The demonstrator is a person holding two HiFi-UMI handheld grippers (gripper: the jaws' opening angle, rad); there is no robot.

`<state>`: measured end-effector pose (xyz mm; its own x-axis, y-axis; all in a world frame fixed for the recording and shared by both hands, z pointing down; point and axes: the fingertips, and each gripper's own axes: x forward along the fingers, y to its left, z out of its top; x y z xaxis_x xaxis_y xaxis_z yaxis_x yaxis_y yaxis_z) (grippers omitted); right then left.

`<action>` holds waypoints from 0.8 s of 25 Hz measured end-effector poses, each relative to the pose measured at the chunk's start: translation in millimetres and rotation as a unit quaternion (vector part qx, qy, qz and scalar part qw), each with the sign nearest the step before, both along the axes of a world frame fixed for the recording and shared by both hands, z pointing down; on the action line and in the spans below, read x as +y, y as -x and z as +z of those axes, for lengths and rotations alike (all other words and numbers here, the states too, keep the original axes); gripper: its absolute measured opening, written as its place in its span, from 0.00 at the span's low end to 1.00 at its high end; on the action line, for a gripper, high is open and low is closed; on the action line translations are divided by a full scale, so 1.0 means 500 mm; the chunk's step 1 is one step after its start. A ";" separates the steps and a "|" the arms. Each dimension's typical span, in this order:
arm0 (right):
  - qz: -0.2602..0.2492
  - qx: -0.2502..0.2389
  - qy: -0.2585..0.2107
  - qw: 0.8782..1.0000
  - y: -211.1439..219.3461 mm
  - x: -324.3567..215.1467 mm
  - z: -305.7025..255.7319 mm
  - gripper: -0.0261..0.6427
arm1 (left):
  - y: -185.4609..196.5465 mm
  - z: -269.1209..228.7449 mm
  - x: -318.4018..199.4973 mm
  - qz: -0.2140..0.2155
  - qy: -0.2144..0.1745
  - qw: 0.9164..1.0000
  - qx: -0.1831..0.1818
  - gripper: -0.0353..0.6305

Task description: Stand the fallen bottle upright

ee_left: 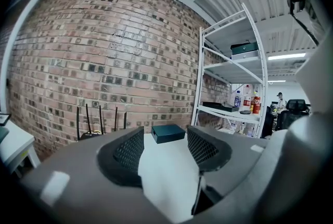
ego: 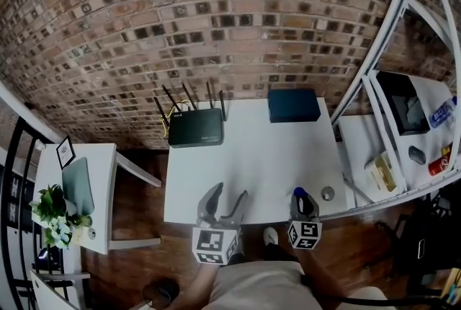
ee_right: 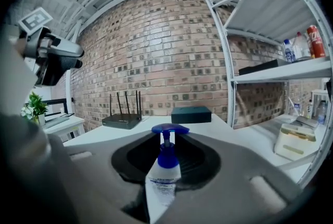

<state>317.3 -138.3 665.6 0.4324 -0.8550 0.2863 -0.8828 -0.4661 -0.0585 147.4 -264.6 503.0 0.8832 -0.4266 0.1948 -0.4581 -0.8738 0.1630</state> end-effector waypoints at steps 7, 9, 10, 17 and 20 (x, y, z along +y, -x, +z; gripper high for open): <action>0.012 0.006 -0.011 1.000 0.017 0.041 0.008 0.14 | 0.026 0.009 0.038 0.017 0.001 1.000 -0.003 0.48; -0.001 0.005 -0.018 1.000 0.027 0.040 0.007 0.15 | 0.037 0.010 0.050 0.020 0.001 1.000 -0.003 0.48; -0.012 0.002 -0.021 1.000 0.036 0.035 0.006 0.20 | 0.043 0.010 0.055 0.022 0.000 1.000 -0.004 0.48; -0.022 -0.014 -0.028 0.999 0.072 0.036 0.005 0.51 | 0.081 0.018 0.101 0.024 0.000 1.000 0.000 0.48; -0.038 -0.017 -0.033 0.999 0.078 0.044 0.005 0.55 | 0.099 0.024 0.124 0.019 0.000 1.000 -0.005 0.48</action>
<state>278.3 -116.3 668.0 0.3564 -0.9025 0.2419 -0.9126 -0.3918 -0.1170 97.8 -202.7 514.8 0.8967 -0.3931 0.2032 -0.4264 -0.8904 0.1592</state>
